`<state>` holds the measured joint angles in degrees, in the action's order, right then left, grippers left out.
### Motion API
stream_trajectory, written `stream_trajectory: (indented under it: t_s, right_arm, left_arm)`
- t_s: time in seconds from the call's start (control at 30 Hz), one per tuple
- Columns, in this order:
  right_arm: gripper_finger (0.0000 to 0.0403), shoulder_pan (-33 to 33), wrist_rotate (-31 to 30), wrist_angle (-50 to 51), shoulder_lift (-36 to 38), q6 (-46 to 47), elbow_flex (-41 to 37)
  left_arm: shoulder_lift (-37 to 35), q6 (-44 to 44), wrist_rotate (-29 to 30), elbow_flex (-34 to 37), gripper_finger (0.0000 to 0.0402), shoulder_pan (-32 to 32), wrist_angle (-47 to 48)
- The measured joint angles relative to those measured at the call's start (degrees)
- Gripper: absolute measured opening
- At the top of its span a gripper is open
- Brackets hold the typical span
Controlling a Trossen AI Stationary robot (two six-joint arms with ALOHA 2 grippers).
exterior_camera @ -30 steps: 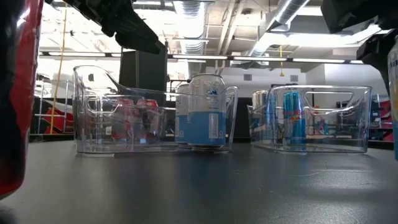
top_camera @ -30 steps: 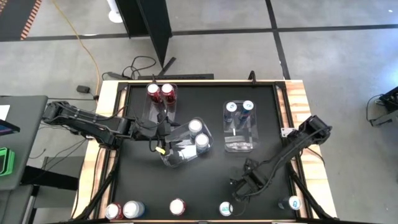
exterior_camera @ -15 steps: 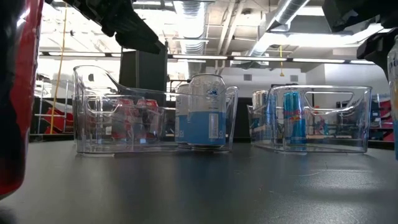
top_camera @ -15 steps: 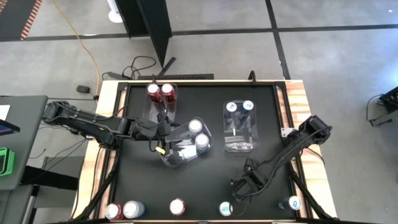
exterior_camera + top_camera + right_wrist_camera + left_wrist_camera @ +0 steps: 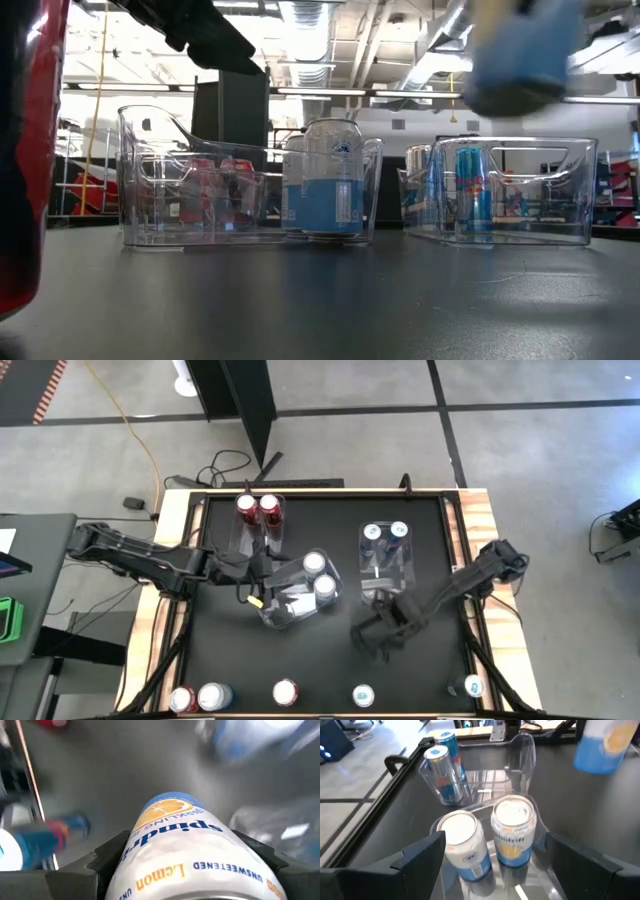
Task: Sort soda cans
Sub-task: Put the right white blue soda can into the middle transparent bin
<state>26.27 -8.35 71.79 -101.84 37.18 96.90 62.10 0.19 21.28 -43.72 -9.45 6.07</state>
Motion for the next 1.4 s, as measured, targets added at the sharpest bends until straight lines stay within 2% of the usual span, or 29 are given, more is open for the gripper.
stream_trajectory:
  t_s: [0.2,0.33,0.53,0.73,1.0,1.4]
  right_arm:
    - [0.0305,-7.77,-2.34,-2.49,-0.13,-12.06,10.31]
    - [0.0305,-13.23,-2.29,-8.89,-0.87,-19.2,14.38]
    - [0.0305,-19.08,0.85,-12.23,-5.3,-27.12,19.21]
    - [0.0305,-21.51,5.49,-10.23,-13.41,-33.27,26.4]
    - [0.0305,-23.06,5.61,-3.44,-23.34,-37.99,37.91]
    - [0.0305,-25.23,8.85,-5.38,-28.63,-38.83,37.97]
  left_arm:
    - [-3.32,-1.44,1.76,0.0,0.0335,0.0,5.92]
    - [-6.46,-2.5,3.5,0.0,0.0335,0.0,9.59]
    - [-13.17,-4.58,3.75,0.78,0.0335,-0.28,12.5]
    - [-20.2,-2.96,3.78,5.29,0.0335,-0.44,9.06]
    - [-23.23,-4.33,2.88,5.77,0.0335,-0.44,13.65]
    - [-21.98,-6.41,3.3,5.81,0.0335,-0.44,16.79]
